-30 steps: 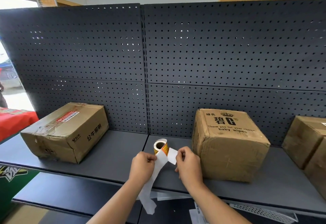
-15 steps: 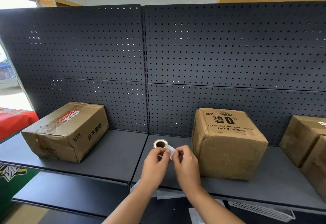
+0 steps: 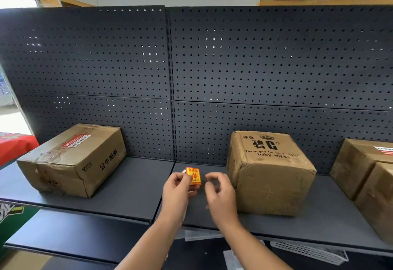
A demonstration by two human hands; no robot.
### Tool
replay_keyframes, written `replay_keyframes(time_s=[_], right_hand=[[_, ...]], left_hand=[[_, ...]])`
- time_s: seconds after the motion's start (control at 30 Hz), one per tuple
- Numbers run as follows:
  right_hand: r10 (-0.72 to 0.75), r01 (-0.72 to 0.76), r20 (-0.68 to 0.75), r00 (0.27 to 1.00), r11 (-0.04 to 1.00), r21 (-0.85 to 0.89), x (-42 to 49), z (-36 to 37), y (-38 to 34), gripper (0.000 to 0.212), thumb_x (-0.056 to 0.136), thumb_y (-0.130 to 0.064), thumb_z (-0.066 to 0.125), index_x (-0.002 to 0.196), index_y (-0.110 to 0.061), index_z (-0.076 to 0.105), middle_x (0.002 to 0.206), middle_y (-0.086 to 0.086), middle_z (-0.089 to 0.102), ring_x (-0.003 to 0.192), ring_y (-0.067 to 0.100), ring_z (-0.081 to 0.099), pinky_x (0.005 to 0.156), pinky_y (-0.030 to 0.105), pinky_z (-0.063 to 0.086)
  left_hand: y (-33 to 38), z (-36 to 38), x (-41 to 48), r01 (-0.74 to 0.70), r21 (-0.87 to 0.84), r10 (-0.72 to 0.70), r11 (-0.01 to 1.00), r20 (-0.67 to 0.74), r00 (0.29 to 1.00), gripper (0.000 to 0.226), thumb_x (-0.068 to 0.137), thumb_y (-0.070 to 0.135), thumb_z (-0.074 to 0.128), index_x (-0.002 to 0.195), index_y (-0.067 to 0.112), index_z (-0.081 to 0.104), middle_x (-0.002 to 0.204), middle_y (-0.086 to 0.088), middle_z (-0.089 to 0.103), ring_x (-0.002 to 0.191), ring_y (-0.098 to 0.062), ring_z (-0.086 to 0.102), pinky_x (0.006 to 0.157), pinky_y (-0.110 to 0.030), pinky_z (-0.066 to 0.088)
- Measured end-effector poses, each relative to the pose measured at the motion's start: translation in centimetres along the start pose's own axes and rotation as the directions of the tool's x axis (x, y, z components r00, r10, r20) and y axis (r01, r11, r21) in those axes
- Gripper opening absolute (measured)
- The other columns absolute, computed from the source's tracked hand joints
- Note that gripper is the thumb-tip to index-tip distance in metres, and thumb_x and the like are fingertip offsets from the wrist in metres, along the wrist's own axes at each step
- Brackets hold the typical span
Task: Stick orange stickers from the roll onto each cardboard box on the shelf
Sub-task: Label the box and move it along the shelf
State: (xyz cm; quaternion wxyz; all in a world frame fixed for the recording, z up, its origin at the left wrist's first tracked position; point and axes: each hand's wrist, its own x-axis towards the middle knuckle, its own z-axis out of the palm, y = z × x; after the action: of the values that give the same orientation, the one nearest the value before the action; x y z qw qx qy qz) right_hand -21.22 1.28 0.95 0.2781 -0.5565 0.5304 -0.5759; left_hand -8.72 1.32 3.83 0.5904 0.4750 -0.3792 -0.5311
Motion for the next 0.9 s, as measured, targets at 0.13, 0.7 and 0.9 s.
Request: replay_keyframes(time_s=[0.13,0.7,0.9], right_hand=[[0.365,-0.407,0.182,0.913,0.805,0.432,0.9,0.4,-1.4,0.012,0.101,-0.018,0.064,0.105,-0.008,0.071,0.079,0.013,0.067,0.06,0.017,0.057,0.044,0.03,0.04],[0.033,-0.037,0.036,0.999,0.994,0.103,1.0,0.5,-2.0,0.009,0.1,-0.024,0.068,0.092,-0.029,0.067,0.078,-0.002,0.069,0.067,0.012,0.064,0.056,0.027,0.05],[-0.075,0.073,0.035,0.997,0.994,0.076,1.4,-1.4,-3.6,0.01,0.1,-0.019,0.068,0.093,-0.027,0.067,0.076,-0.006,0.068,0.065,0.01,0.063,0.053,0.024,0.05]], left_hand=[[0.7,0.0,-0.5,-0.034,-0.022,0.034,0.999,0.029,0.999,0.01,0.103,0.006,0.056,0.094,0.006,0.061,0.085,-0.013,0.072,0.072,-0.02,0.066,0.07,-0.033,0.058],[0.5,-0.7,-0.1,-0.222,0.303,0.259,0.927,-0.09,0.962,0.01,0.095,0.028,0.074,0.104,0.03,0.068,0.088,0.005,0.074,0.084,-0.007,0.07,0.078,-0.027,0.058],[1.1,-0.4,0.2,-0.209,0.172,0.214,0.963,-0.012,0.977,0.026,0.093,0.026,0.077,0.118,0.026,0.07,0.092,-0.001,0.076,0.09,-0.014,0.074,0.081,-0.027,0.059]])
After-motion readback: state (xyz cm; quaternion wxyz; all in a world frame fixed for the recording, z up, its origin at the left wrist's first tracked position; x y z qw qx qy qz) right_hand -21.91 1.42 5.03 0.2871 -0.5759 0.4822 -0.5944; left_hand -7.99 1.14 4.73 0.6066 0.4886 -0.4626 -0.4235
